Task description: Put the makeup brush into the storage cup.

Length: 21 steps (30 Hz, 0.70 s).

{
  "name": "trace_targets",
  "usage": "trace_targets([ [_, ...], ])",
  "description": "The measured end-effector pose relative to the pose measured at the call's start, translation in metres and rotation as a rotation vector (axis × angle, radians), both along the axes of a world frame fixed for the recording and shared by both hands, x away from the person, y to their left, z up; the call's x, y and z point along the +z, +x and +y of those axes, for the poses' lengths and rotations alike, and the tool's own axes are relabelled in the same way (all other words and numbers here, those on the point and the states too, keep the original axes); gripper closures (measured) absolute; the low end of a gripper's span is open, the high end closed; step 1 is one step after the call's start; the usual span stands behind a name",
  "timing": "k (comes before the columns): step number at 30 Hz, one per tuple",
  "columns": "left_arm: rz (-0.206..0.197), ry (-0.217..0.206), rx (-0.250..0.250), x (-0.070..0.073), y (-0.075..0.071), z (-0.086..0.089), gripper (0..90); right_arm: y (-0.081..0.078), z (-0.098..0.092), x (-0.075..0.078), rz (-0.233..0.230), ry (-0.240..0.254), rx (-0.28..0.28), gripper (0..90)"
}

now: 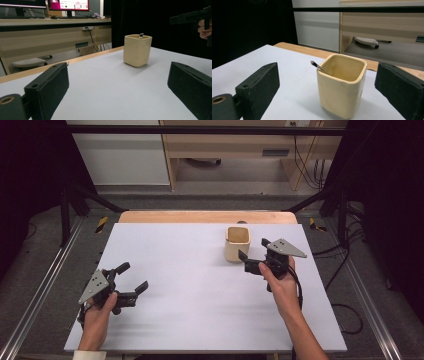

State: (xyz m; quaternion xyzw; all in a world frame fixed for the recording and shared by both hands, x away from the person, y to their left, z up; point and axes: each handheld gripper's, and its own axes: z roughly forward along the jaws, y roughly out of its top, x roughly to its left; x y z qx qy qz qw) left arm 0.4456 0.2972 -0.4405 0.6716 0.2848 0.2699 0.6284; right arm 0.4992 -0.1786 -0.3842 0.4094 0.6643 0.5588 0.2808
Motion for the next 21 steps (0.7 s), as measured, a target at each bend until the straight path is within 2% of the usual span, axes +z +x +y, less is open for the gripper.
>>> trace_targets([
  [10, -0.006, 0.002, 0.000, 0.001, -0.001, 0.000, 3.4, -0.008, -0.014, -0.001, -0.004, 0.020, -0.016, 5.9],
  [21, -0.015, 0.014, 0.014, 0.004, -0.003, -0.001, 2.3, -0.020, -0.029, -0.002, -0.044, -0.016, -0.056, 6.1],
])
